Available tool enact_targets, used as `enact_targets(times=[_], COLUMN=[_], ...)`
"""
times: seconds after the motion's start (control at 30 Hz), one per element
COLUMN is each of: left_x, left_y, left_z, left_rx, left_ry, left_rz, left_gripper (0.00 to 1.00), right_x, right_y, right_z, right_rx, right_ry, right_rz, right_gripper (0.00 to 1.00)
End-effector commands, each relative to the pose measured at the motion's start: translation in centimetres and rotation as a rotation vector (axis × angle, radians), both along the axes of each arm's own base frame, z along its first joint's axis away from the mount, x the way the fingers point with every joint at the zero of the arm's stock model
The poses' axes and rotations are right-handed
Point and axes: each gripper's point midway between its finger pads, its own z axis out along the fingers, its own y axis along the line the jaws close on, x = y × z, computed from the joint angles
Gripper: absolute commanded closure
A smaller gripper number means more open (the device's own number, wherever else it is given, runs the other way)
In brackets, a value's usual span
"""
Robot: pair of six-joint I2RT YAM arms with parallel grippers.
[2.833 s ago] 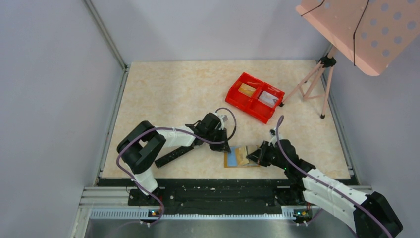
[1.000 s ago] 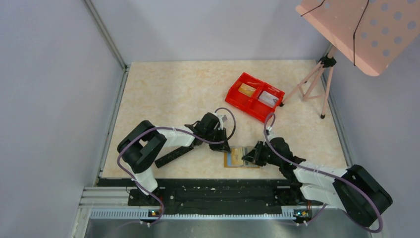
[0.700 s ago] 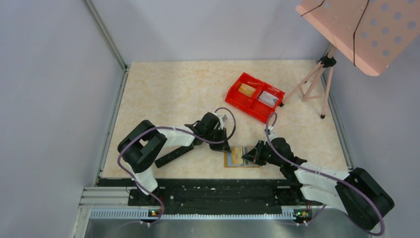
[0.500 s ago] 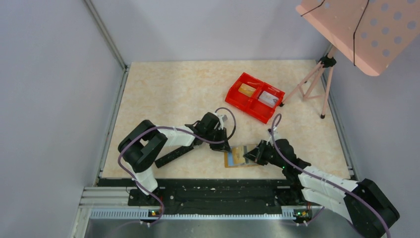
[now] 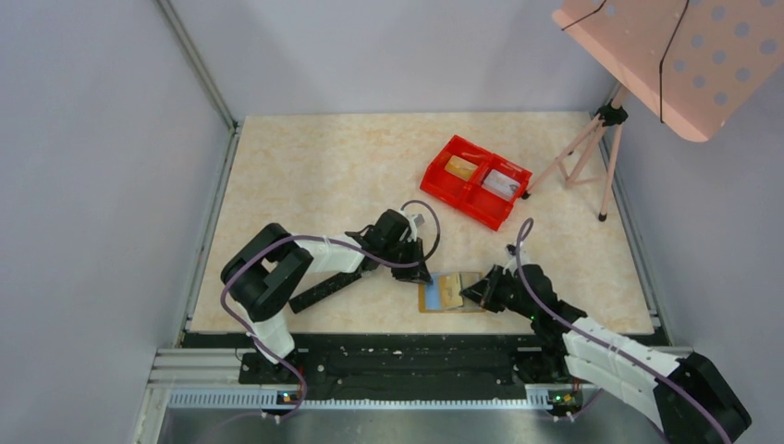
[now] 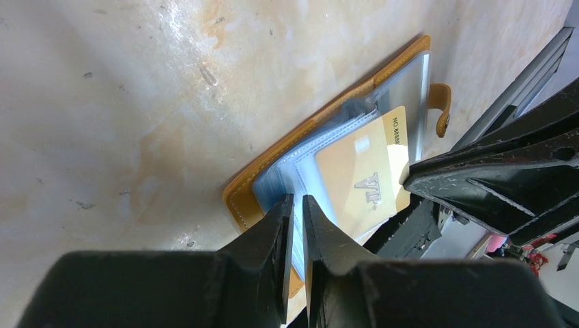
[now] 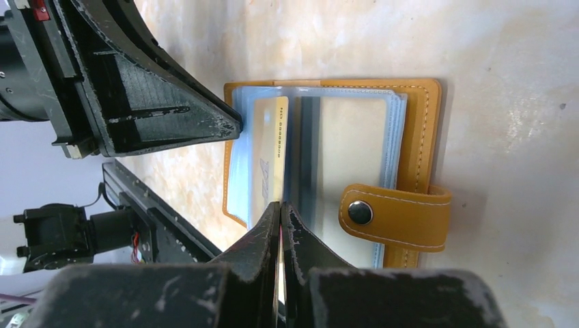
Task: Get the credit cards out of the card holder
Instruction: Remove the credit card from the card holder.
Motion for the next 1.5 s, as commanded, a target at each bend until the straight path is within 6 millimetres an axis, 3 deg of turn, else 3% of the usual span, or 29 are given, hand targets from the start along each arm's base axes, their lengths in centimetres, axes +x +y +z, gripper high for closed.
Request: enact_targets(times=[0.0,0.9,1.23,1.47], left_x=[-1.3,-1.3,-0.5,0.3], left_y=[3.9,3.5,2.5,1.8], left_z=[-5.5,-4.5,-2.7,-0.8], left_rx=[0.212,0.183,0.151,0.144], left_ry=[0.043,0.029,0.004,-0.02], left_rz=[0.038,0.029,0.015,0.006], left_gripper=[0.83,0.83,0.8,0.68], right_x=[0.6,0.9,1.9,2.8], right_y=[-0.8,-2.4,-3.3,-3.4], right_z=[0.2,2.0,5.2,6.6], right_rx=[-0.004,-0.028,-0.063,-0.074], right_ry=[-0.013,-0.051,-0.122,-0.15], right_rz=[-0.058,-0.135,-0.174,-0.194], right_gripper=[1.0,1.0,1.0,1.0])
